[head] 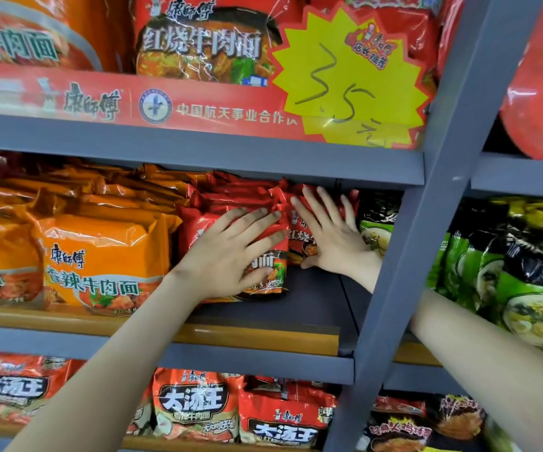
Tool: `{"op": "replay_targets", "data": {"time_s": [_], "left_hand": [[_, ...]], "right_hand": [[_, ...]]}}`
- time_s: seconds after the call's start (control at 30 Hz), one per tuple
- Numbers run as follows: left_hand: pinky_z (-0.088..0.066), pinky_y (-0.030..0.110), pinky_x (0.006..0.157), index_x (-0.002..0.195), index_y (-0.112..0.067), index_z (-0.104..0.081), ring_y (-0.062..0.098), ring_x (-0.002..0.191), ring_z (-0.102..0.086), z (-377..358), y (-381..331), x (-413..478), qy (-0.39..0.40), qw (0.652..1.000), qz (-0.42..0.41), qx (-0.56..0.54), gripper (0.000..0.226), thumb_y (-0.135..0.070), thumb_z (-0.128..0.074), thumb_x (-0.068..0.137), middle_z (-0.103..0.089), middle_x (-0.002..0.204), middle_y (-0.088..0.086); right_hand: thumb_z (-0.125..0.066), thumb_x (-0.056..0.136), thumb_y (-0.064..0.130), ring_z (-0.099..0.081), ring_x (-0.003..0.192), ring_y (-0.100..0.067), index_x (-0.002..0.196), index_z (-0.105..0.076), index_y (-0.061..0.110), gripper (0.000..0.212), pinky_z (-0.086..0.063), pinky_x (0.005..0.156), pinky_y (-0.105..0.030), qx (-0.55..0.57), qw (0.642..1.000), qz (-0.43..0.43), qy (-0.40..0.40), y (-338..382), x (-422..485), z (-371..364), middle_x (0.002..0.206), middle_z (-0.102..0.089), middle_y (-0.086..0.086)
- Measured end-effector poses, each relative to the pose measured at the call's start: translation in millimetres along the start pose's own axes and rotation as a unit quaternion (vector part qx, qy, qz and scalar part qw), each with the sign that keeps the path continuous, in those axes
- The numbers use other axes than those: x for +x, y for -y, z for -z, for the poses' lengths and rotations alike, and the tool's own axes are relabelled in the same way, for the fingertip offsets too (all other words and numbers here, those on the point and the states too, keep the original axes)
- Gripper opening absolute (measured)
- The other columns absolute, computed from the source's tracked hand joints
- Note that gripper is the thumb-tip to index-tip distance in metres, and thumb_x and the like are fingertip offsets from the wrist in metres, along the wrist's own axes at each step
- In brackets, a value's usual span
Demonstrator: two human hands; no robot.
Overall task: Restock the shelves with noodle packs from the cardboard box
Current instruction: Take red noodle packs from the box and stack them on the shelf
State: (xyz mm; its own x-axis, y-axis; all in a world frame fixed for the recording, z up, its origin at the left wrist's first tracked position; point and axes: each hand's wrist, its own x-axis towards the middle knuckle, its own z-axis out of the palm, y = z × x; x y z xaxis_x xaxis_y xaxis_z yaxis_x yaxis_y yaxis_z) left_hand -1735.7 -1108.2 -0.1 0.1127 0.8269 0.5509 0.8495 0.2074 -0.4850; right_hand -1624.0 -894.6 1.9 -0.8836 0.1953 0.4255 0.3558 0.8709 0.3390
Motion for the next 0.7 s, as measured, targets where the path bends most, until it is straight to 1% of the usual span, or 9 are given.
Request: {"op": "replay_targets", "data": {"time_s": [0.07, 0.1, 0.23, 0.37, 0.47, 0.53, 0.6, 0.67, 0.7], "left_hand": [[-0.023, 0.043, 0.111, 0.137, -0.016, -0.05, 0.03, 0.134, -0.041, -1, -1, 0, 0.005, 1.0, 0.002, 0.005, 0.057, -0.051, -0.036, 0.095, -0.043, 0.147, 0.013], [-0.023, 0.044, 0.111, 0.138, -0.015, -0.05, 0.031, 0.134, -0.041, -2, -1, -1, 0.006, 1.0, 0.001, 0.01, 0.057, -0.051, -0.036, 0.095, -0.042, 0.147, 0.013], [-0.021, 0.045, 0.113, 0.141, -0.015, -0.047, 0.03, 0.138, -0.036, -4, -1, -2, -0.009, 0.999, -0.021, 0.039, 0.058, -0.05, -0.034, 0.096, -0.037, 0.15, 0.012], [-0.013, 0.044, 0.117, 0.147, -0.018, -0.035, 0.023, 0.143, -0.021, -2, 3, -8, -0.009, 0.995, -0.091, 0.05, 0.057, -0.047, -0.033, 0.098, -0.027, 0.155, 0.006], [-0.009, 0.043, 0.119, 0.149, -0.019, -0.033, 0.021, 0.145, -0.016, -3, 6, -14, 0.011, 0.991, -0.122, 0.051, 0.061, -0.051, -0.034, 0.097, -0.025, 0.156, 0.004], [-0.008, 0.043, 0.119, 0.15, -0.02, -0.029, 0.021, 0.145, -0.015, -6, 6, -16, 0.028, 0.99, -0.123, 0.065, 0.063, -0.053, -0.032, 0.096, -0.024, 0.156, 0.004], [-0.008, 0.043, 0.119, 0.151, -0.021, -0.026, 0.021, 0.146, -0.014, -6, 5, -16, 0.041, 0.989, -0.12, 0.077, 0.065, -0.055, -0.03, 0.096, -0.022, 0.157, 0.004], [-0.008, 0.043, 0.119, 0.152, -0.02, -0.023, 0.022, 0.146, -0.015, -7, 5, -16, 0.043, 0.989, -0.119, 0.081, 0.066, -0.055, -0.028, 0.097, -0.02, 0.157, 0.005], [-0.007, 0.043, 0.119, 0.152, -0.019, -0.022, 0.022, 0.146, -0.014, -6, 5, -17, 0.035, 0.988, -0.121, 0.085, 0.066, -0.055, -0.028, 0.097, -0.02, 0.157, 0.005]], "right_hand": [[-0.065, 0.065, 0.072, 0.025, 0.142, -0.024, 0.139, 0.035, 0.031, 0.131, 0.013, 0.112, -0.055, -0.022, 0.999, -0.015, 0.023, -4, -1, -9, 0.148, 0.037, 0.006], [-0.063, 0.067, 0.073, 0.025, 0.142, -0.024, 0.138, 0.036, 0.032, 0.13, 0.012, 0.113, -0.056, -0.03, 0.999, -0.01, 0.012, -7, 2, -12, 0.147, 0.038, 0.006], [-0.065, 0.068, 0.071, 0.016, 0.145, -0.023, 0.138, 0.035, 0.036, 0.127, 0.007, 0.116, -0.05, 0.014, 0.999, -0.006, 0.043, -13, 8, -12, 0.148, 0.037, 0.011], [-0.066, 0.069, 0.069, 0.016, 0.145, -0.021, 0.142, 0.03, 0.035, 0.126, 0.007, 0.115, -0.048, 0.03, 0.997, 0.008, 0.064, -19, 15, -10, 0.15, 0.035, 0.011], [-0.064, 0.07, 0.07, 0.019, 0.144, -0.02, 0.14, 0.033, 0.035, 0.124, 0.009, 0.115, -0.046, 0.01, 0.997, 0.019, 0.072, -22, 19, -10, 0.153, 0.031, 0.008], [-0.061, 0.071, 0.071, 0.024, 0.143, -0.019, 0.137, 0.035, 0.033, 0.123, 0.014, 0.115, -0.045, -0.016, 0.998, 0.021, 0.065, -21, 22, -13, 0.152, 0.033, 0.007], [-0.059, 0.071, 0.073, 0.031, 0.139, -0.017, 0.137, 0.035, 0.029, 0.123, 0.022, 0.112, -0.044, -0.036, 0.998, 0.025, 0.036, -20, 21, -14, 0.149, 0.034, 0.004], [-0.062, 0.07, 0.07, 0.027, 0.14, -0.016, 0.144, 0.025, 0.022, 0.124, 0.026, 0.11, -0.044, -0.065, 0.996, 0.053, -0.016, -18, 17, -15, 0.152, 0.027, 0.0], [-0.068, 0.068, 0.066, 0.019, 0.143, -0.017, 0.148, 0.014, 0.019, 0.124, 0.023, 0.112, -0.044, -0.068, 0.994, 0.074, -0.036, -17, 13, -17, 0.155, 0.017, -0.002]]}}
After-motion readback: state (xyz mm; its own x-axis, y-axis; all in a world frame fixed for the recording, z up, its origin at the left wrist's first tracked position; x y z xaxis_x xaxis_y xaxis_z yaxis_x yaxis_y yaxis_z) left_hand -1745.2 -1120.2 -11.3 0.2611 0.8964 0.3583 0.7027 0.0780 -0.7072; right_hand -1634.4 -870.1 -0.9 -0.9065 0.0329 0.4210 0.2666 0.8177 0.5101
